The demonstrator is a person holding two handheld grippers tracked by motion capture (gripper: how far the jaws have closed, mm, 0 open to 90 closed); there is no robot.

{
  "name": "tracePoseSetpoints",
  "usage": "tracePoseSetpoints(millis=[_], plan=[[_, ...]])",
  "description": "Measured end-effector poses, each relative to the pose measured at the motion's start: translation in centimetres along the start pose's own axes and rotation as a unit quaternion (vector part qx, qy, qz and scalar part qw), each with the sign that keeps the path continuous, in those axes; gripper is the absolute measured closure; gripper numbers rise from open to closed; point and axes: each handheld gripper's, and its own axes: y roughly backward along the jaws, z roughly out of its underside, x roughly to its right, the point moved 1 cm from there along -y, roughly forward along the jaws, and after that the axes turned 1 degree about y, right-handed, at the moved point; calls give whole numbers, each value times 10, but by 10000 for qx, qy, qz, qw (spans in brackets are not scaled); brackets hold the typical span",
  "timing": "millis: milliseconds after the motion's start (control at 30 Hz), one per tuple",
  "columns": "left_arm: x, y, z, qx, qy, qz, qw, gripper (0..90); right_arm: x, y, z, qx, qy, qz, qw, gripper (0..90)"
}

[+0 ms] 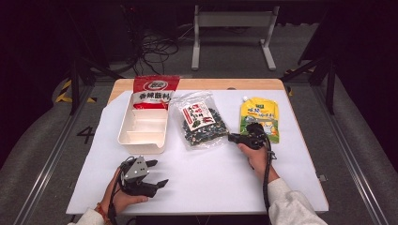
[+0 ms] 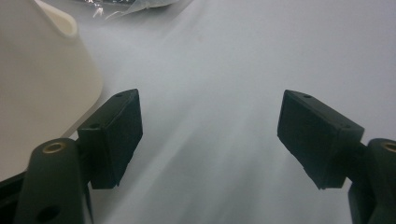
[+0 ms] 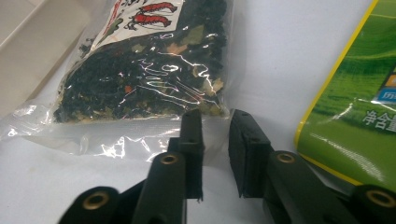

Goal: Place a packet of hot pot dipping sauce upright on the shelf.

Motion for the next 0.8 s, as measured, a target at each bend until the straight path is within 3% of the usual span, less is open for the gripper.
tracePoseSetpoints(millis=[100, 367, 800], plan=[[1, -1, 0, -1, 51, 44, 10000, 229, 0, 1, 1, -16, -12, 16, 10000, 833], [2, -6, -5, 58, 85, 216, 9997, 220, -6, 13, 10, -182, 298, -102, 9993, 873], [9, -16, -17, 104, 47, 583, 9982, 203, -19, 67, 55, -468, 619, -335, 9964, 890]])
